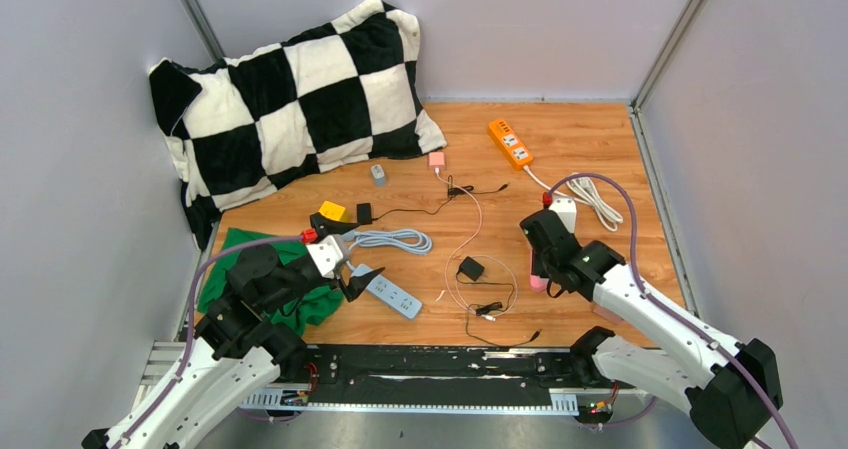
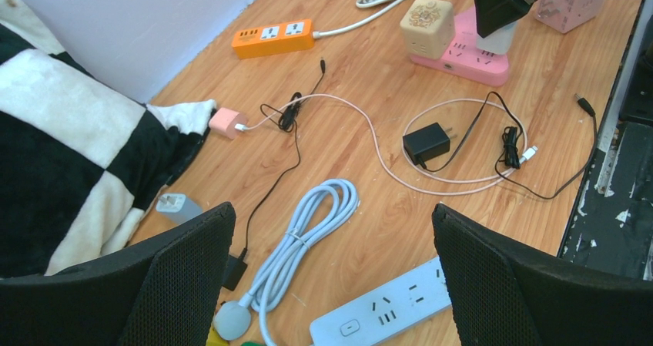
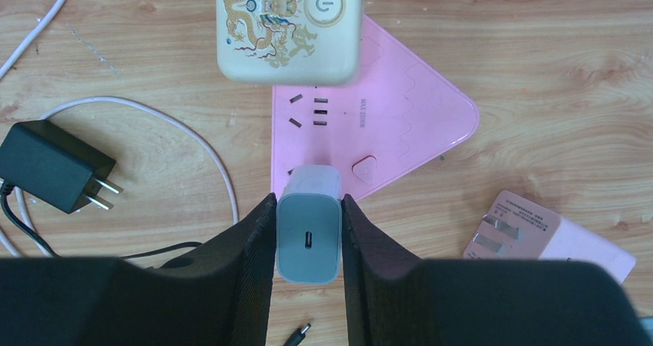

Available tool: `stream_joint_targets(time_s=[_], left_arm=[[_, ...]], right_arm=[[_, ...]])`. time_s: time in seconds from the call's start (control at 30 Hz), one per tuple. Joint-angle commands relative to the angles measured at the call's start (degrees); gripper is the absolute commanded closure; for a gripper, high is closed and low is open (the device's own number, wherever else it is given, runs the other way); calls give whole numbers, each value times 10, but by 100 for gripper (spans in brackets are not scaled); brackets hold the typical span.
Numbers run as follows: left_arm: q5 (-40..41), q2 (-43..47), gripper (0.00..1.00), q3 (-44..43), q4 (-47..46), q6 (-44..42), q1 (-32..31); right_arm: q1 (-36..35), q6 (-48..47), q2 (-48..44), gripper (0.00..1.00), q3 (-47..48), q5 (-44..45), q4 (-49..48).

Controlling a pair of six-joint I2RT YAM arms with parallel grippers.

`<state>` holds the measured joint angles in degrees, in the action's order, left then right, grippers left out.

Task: Insert the plug

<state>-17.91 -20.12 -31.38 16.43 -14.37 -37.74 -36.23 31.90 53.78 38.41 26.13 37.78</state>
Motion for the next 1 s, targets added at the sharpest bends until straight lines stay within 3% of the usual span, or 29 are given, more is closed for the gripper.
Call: stream_joint_targets(time_s=[0.0,0.97], left_arm=[[3,3,0,7,1,0,-1],[7,2,0,7,0,-1,-1]], right_arm=[[9,-9,-4,100,-8,12,5],[13,-15,3,100,-31,35,0]])
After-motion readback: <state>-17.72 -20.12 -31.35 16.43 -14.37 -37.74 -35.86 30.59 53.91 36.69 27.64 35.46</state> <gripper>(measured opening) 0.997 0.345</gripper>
